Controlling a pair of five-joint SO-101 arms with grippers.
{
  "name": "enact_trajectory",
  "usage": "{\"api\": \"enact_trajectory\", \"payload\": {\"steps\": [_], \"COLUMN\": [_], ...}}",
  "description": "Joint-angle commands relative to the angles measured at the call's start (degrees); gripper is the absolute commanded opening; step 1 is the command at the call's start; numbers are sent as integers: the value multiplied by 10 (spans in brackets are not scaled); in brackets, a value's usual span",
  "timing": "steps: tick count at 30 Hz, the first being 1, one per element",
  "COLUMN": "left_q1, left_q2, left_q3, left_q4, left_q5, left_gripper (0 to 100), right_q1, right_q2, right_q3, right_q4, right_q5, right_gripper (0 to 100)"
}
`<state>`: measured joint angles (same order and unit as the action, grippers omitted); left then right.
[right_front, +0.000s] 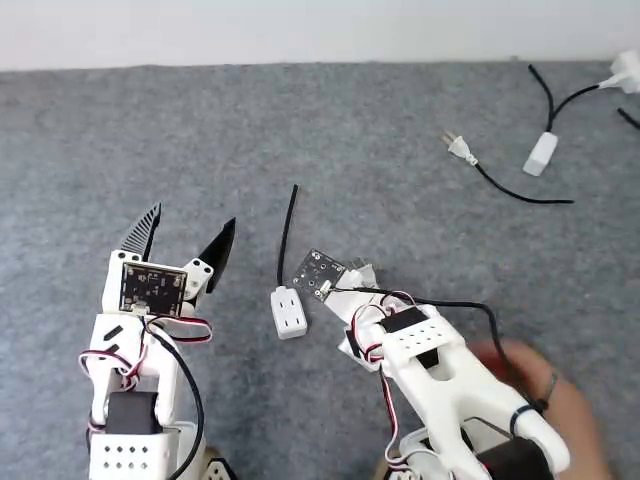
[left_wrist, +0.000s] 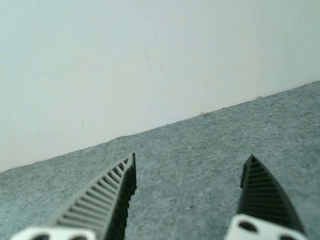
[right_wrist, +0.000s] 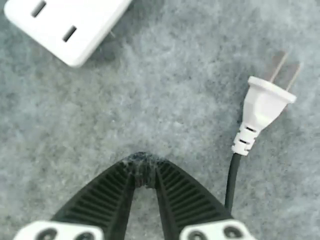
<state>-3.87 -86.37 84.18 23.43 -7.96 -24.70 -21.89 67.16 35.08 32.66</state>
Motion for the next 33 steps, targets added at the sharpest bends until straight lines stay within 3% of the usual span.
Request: {"api": "enact_trajectory", "payload": {"steps": [1,28,30,33], "left_q1": [-2,4,11,23], "left_q2": [1,1,1,1], "left_q3": [-6,-6,-6,2], "left_q4": [-18,-18,-17,-18], "left_q5": [-6,-3,-3,-4], "left_gripper": [331,331,331,331], "right_q1": [-4,0,6,5], "right_q2": [-3,-22,-58,-144], "right_q3": [-5,-17,-41,-155], "right_q4": [-26,-19,27,197], "right_q5": [-2,-5,-5,-6], "right_gripper": [9,9,9,9]}}
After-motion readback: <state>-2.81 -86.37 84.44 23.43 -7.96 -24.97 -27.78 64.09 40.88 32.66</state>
